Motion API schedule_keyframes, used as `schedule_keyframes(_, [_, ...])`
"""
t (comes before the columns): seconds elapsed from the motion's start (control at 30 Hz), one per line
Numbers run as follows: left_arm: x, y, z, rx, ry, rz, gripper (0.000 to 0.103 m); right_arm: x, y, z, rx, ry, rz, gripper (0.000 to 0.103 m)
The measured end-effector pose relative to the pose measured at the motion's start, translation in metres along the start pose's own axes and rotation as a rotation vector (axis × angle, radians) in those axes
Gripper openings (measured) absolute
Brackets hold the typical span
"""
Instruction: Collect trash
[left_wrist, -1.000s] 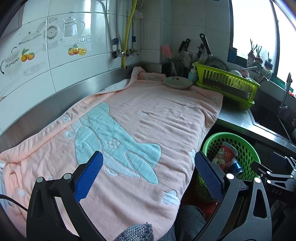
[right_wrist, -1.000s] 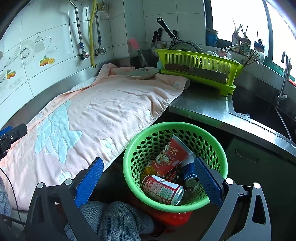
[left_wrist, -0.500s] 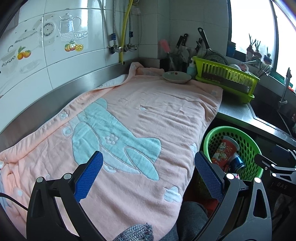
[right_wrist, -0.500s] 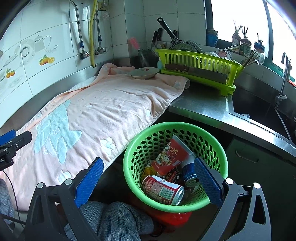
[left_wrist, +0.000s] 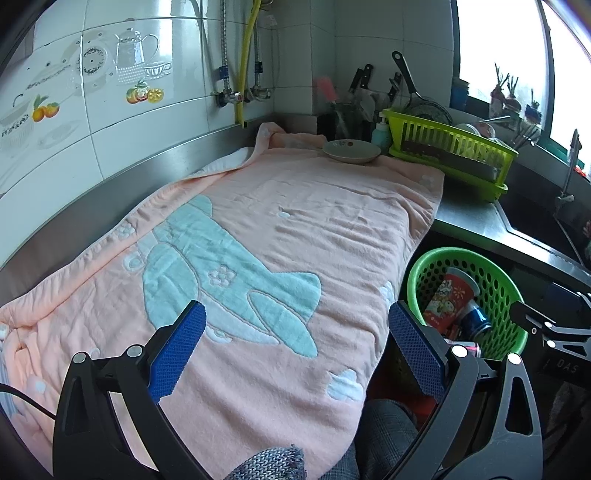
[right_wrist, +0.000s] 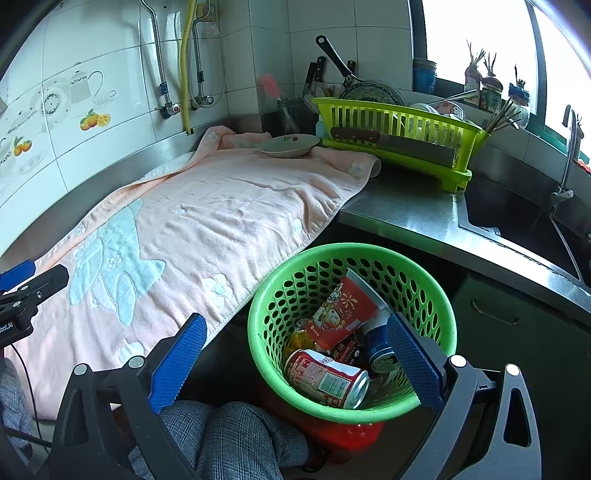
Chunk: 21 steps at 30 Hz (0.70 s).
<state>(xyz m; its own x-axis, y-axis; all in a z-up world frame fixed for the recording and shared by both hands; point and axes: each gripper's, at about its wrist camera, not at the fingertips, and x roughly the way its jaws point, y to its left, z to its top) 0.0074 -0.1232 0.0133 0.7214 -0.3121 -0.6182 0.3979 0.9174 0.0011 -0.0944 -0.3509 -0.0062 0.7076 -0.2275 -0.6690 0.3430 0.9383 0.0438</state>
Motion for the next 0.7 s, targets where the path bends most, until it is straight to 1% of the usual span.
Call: schedule_keyframes(0.7, [0.0000, 0.0034, -0.0035, -0.010, 0.001, 0.003, 0.098, -0.0004, 0.0032, 0.0000, -0.006, 0.001, 0.006, 0.095])
